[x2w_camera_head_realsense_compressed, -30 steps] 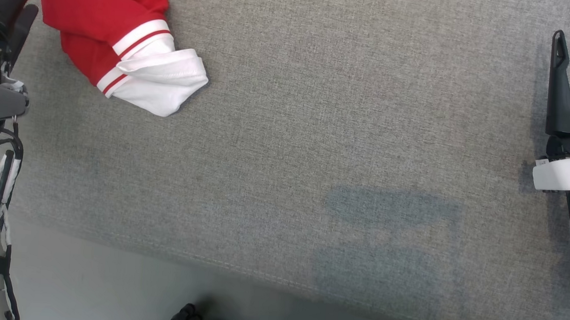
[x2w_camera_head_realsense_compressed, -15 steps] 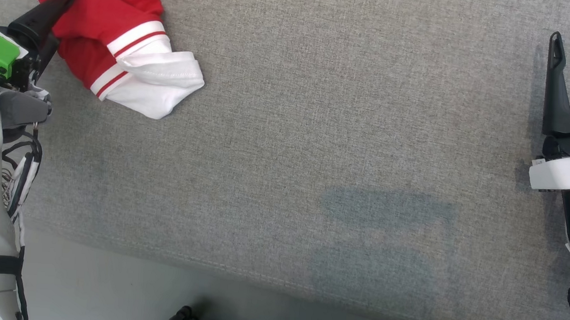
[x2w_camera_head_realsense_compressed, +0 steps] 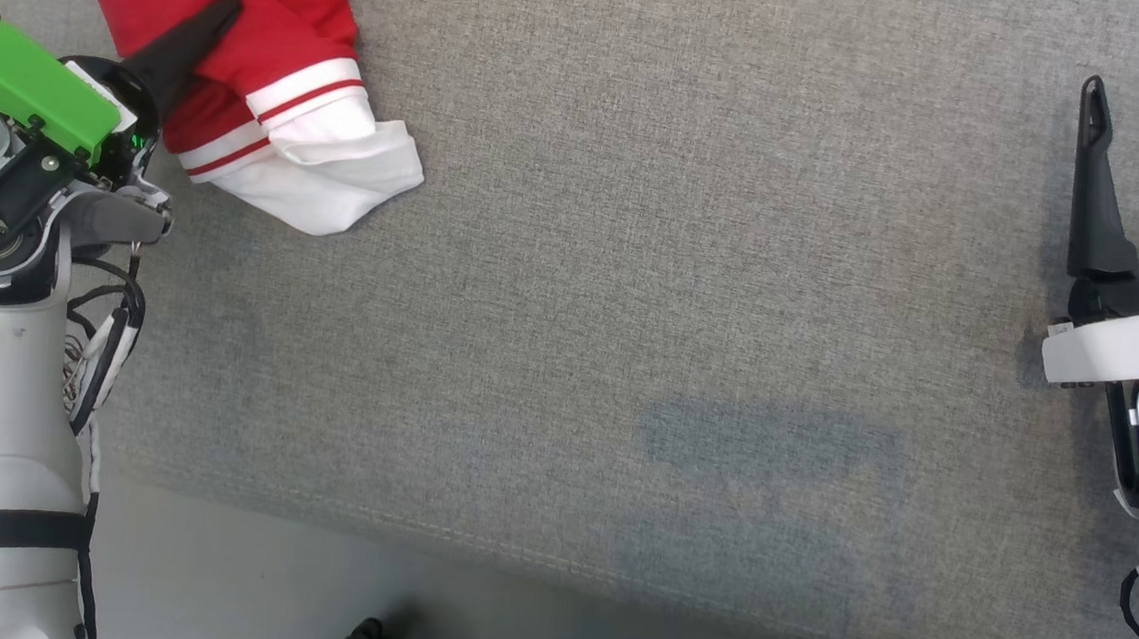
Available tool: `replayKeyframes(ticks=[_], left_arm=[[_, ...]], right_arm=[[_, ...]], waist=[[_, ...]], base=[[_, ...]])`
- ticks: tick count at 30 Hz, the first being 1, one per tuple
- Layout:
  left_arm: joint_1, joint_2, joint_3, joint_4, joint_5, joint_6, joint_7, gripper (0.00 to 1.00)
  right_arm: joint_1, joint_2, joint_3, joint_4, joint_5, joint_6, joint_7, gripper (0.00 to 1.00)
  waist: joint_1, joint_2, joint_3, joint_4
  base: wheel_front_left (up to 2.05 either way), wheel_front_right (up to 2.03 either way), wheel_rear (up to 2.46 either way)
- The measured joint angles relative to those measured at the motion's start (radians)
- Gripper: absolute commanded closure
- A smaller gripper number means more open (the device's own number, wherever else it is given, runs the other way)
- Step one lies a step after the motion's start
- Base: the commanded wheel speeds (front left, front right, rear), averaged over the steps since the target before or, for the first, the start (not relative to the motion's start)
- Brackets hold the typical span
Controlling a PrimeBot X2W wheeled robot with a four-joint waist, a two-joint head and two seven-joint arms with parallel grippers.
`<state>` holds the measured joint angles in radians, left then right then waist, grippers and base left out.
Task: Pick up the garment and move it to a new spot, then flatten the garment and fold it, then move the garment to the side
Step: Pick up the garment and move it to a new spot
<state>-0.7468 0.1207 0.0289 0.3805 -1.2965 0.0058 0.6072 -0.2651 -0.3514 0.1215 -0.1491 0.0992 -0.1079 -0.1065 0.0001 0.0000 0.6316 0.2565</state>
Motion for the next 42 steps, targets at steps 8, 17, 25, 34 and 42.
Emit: replayKeyframes(ticks=[8, 17, 25, 34, 42], left_arm=[[0.000, 0.000, 0.003, -0.107, -0.029, -0.069, 0.010, 1.00], [0.002, -0.052, -0.074, -0.264, -0.052, -0.100, 0.041, 1.00], [0.112, -0.100, -0.292, -0.369, 0.027, -0.112, 0.042, 1.00], [0.242, -0.098, -0.490, -0.363, 0.087, -0.111, -0.016, 1.00], [0.288, -0.083, -0.665, -0.389, 0.023, -0.080, -0.110, 1.00]], right_arm=[[-0.001, 0.012, 0.013, 0.018, 0.007, 0.000, -0.020, 0.00], [-0.001, 0.056, 0.048, 0.062, 0.017, 0.001, -0.061, 0.00], [0.014, 0.106, 0.064, 0.116, 0.034, 0.000, -0.095, 0.00], [0.050, 0.143, 0.085, 0.135, 0.044, 0.000, -0.104, 0.00], [0.088, 0.164, 0.085, 0.136, 0.053, -0.001, -0.113, 0.00]], waist=[[0.0000, 0.0000, -0.032, -0.010], [0.0000, 0.0000, -0.084, -0.027], [0.0000, 0.0000, -0.170, -0.079], [-0.0001, 0.0000, -0.240, -0.170], [-0.0001, 0.0000, -0.293, -0.272]], base=[[0.00, 0.00, 0.00], [0.00, 0.00, 0.00], [0.00, 0.00, 0.00], [0.00, 0.00, 0.00], [0.00, 0.00, 0.00]])
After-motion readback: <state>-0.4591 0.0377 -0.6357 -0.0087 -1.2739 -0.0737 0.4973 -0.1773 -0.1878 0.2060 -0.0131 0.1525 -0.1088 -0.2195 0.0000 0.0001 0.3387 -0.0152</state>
